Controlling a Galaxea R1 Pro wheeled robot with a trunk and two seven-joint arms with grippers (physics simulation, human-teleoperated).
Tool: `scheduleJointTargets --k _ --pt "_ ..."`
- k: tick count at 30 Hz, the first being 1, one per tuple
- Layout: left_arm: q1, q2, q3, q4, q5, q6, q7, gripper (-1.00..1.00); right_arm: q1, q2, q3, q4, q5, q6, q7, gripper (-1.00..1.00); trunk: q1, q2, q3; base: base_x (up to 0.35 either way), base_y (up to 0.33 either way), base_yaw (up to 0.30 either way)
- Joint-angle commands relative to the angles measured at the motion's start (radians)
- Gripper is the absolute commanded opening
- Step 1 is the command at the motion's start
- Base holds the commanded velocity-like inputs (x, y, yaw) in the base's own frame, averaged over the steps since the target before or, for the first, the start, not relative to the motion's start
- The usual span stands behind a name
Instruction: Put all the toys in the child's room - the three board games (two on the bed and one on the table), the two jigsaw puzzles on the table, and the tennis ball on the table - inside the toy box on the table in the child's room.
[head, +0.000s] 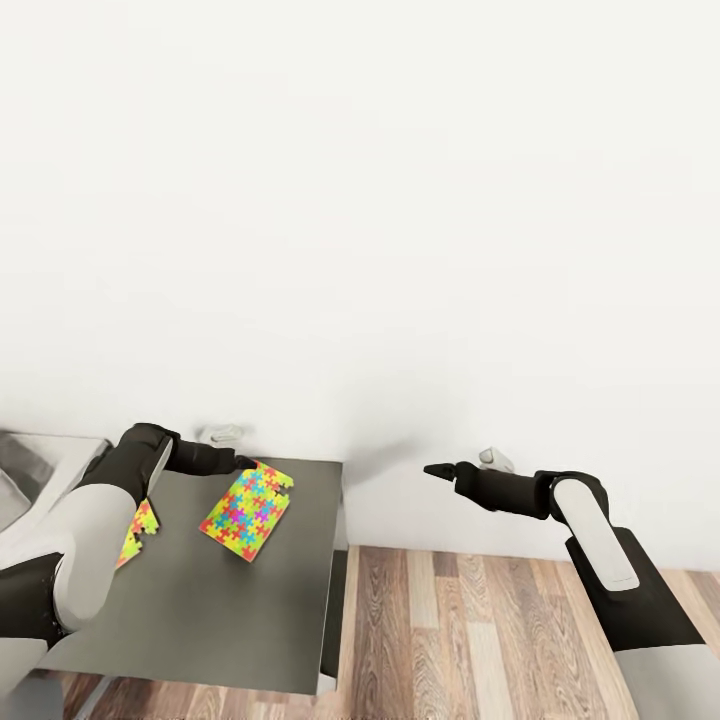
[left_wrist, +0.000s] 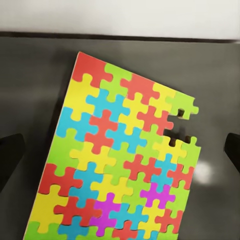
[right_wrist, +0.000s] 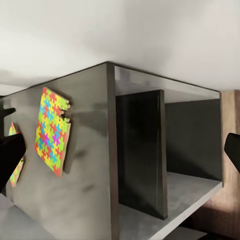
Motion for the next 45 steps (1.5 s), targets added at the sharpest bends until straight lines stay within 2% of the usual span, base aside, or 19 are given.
scheduleJointTargets --k 1,14,45 --pt "-0.001 -0.001 0.008 -0.001 -0.01 0.006 -0.008 1.0 -0.001 -0.001 0.001 -0.001 -0.01 0.001 -0.01 1.0 0.001 -0.002 -0.003 0.0 0.0 -0.002" --pt "-0.001 -0.001 0.008 -0.001 -0.012 0.006 -0.008 1.0 -0.001 -0.001 0.001 0.0 -0.011 0.001 -0.011 1.0 0.001 -0.002 -0.023 0.0 0.0 0.0" --pt "-0.001 0.001 0.005 -0.001 -0.014 0.006 -0.008 1.0 -0.001 -0.002 0.001 0.0 -0.012 0.001 -0.01 1.0 0.001 -0.002 -0.05 0.0 0.0 0.0"
